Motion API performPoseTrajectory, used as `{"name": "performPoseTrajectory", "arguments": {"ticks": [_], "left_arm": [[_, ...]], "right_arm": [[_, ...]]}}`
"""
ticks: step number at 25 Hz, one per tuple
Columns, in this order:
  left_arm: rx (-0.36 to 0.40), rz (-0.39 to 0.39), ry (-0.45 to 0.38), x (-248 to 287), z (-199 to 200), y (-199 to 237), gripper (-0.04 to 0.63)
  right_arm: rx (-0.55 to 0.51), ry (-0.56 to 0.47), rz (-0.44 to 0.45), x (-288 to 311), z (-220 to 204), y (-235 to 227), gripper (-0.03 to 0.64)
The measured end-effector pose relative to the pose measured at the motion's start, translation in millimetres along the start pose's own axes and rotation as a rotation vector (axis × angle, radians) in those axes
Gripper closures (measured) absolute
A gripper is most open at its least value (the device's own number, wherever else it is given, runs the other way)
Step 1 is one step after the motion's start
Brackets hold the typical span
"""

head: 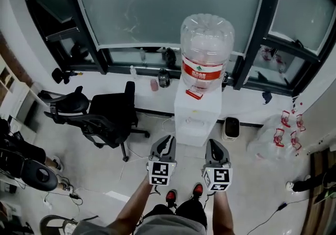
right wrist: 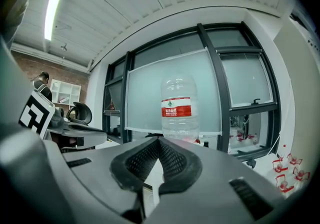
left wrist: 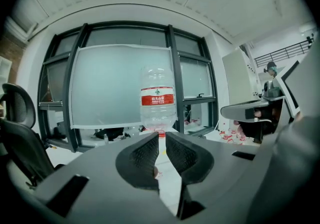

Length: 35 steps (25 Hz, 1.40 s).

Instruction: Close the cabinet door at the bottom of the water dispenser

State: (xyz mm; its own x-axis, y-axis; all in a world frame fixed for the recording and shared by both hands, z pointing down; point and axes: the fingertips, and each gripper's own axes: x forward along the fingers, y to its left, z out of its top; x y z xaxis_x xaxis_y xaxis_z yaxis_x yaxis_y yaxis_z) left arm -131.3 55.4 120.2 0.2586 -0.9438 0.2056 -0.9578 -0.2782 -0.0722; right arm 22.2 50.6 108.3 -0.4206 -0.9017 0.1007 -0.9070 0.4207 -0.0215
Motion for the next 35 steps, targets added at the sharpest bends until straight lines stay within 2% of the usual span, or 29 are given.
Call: {"name": "performPoseTrajectory", "arguments": {"ticks": [14, 22, 35], "left_arm": [[-0.027, -0.028, -0.03, -82.3, -0.5, 16.9, 0.535], [-0.028, -0.044, -0.052, -81.8, 0.4, 11.5, 0.535], [-0.003, -0.076, -0.014, -76.3, -5.3, -0.6, 0.535]], "right_arm": [[-0.022, -0.022, -0.044, -61.0, 8.4, 40.4, 0.603], [-0.061, 0.005, -0.033, -65.7, 0.3, 50.3, 0.603], [-0.045, 0.009, -0.056, -65.8, -2.7, 40.2, 0.603]]}}
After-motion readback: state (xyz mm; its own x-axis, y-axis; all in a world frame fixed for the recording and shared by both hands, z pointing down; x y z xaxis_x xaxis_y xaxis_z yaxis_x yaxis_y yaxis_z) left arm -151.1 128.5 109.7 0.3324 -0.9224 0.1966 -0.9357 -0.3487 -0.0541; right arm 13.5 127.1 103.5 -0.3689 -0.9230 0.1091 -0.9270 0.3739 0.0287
